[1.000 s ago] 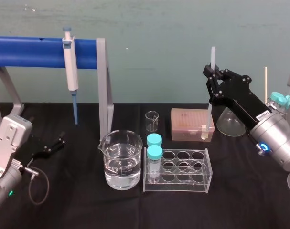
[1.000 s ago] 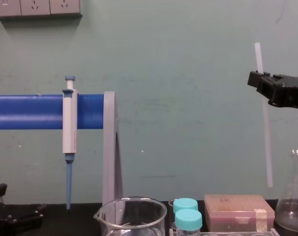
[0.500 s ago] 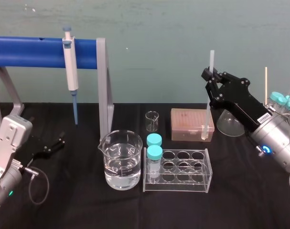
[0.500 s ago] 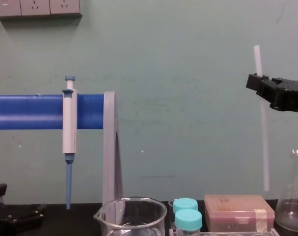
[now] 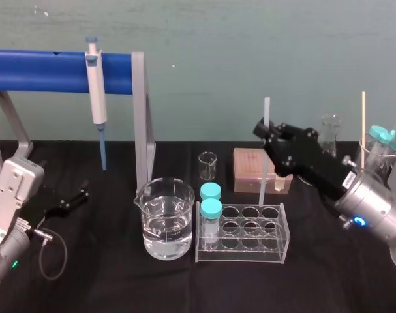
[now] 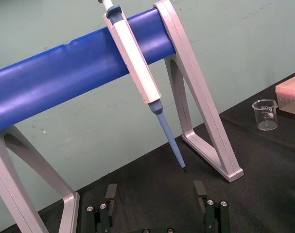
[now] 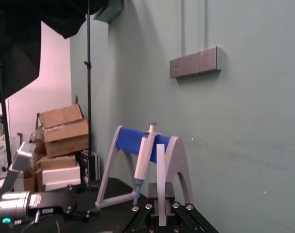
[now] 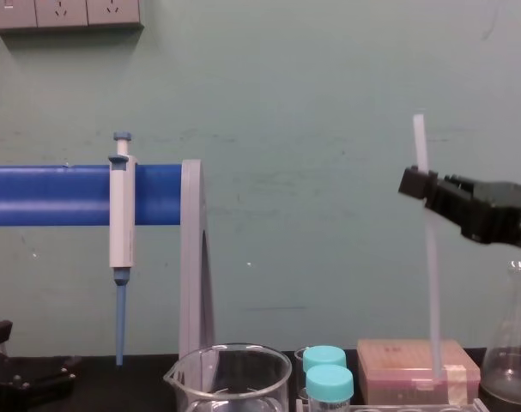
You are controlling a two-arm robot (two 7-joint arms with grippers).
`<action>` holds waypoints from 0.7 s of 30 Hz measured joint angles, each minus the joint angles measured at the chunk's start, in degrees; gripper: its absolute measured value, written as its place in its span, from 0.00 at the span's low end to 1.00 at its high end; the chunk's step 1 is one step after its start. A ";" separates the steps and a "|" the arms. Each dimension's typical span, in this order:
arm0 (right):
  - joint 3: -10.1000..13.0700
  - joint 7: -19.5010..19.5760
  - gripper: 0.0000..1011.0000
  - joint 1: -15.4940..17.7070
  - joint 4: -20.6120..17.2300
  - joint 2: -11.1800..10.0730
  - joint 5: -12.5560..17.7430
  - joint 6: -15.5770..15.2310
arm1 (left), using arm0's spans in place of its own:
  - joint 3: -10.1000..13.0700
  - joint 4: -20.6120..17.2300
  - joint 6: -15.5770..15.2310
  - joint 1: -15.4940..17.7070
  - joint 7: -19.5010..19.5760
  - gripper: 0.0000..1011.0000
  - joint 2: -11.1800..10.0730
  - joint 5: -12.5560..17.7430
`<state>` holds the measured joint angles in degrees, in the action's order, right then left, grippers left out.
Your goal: Pick up the stirring rod with one hand, then place it down.
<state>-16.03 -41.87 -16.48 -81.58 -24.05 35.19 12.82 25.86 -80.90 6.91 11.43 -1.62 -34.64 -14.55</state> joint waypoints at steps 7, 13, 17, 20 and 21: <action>-1.62 -0.02 0.07 -1.13 3.85 0.58 -0.43 2.33 | 0.00 0.00 0.00 0.00 0.00 0.99 0.00 0.00; -2.46 0.84 0.07 -2.44 7.23 1.83 -0.72 4.43 | 0.00 0.00 0.00 0.00 0.00 0.99 0.00 0.00; -2.90 1.30 0.07 -3.36 9.41 2.71 -1.25 5.58 | 0.00 0.00 0.00 0.00 0.00 0.99 0.00 0.00; -3.17 1.57 0.07 -3.97 10.87 3.36 -1.63 6.26 | 0.00 0.00 0.00 0.00 0.00 0.99 0.00 0.00; -3.24 1.57 0.07 -4.11 11.27 3.53 -1.70 6.40 | 0.00 0.00 0.00 0.00 0.00 0.99 0.00 0.00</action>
<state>-19.27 -40.30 -20.59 -70.31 -20.53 33.50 19.22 25.86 -80.90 6.91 11.43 -1.62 -34.65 -14.55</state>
